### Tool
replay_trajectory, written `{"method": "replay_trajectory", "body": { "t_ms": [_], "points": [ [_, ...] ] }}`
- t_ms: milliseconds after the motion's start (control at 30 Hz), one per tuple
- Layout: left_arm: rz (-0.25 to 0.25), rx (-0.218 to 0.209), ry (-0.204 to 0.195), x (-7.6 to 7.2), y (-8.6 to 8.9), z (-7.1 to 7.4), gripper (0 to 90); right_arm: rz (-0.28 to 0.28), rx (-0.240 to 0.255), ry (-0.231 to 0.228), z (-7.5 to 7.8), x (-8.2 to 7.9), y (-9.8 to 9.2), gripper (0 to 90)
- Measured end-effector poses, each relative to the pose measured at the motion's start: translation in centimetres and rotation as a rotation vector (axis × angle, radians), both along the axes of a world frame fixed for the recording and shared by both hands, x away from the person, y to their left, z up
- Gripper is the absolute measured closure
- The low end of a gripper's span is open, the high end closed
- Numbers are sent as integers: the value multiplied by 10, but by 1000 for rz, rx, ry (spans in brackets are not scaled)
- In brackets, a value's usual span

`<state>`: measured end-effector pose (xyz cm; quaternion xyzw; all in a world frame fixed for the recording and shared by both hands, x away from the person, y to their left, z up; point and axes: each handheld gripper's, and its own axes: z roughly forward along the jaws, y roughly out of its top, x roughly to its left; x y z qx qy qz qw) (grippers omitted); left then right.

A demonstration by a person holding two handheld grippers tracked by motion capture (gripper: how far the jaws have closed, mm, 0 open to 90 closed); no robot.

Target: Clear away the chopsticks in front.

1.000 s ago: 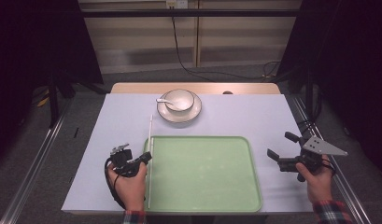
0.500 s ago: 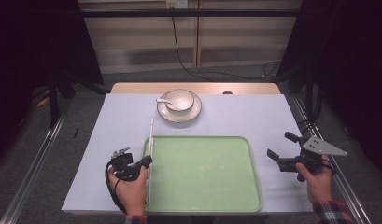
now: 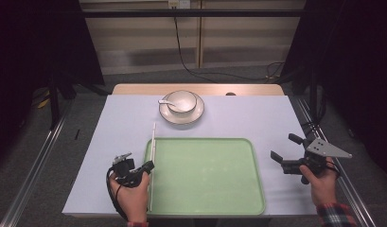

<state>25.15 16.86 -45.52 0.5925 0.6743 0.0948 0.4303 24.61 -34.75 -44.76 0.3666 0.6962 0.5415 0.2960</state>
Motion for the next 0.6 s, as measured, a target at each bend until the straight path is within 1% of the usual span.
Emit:
{"method": "replay_trajectory", "body": {
  "t_ms": [33, 233, 333, 400, 467, 500, 600],
  "points": [
    [18, -7, -1, -1, -1, 0, 862, -3, 1, -2, 0, 0, 0, 16],
    [13, -7, 0, -3, 1, -1, 862, -3, 0, -2, 0, 0, 0, 16],
    [17, 4, -7, -6, 2, 0, 862, -8, -2, -2, 0, 0, 0, 17],
    [25, 3, -7, -7, 2, 0, 862, -4, -2, -3, 0, 0, 0, 16],
    [25, -4, -9, -8, 3, -1, 862, -6, 0, -3, 1, -1, 0, 16],
    [19, 4, -9, -9, 4, -1, 862, -7, -1, -4, 1, 0, 0, 16],
    [24, -2, -6, -9, 3, -2, 862, -6, -2, -6, 1, -1, 0, 16]
  ]
}}
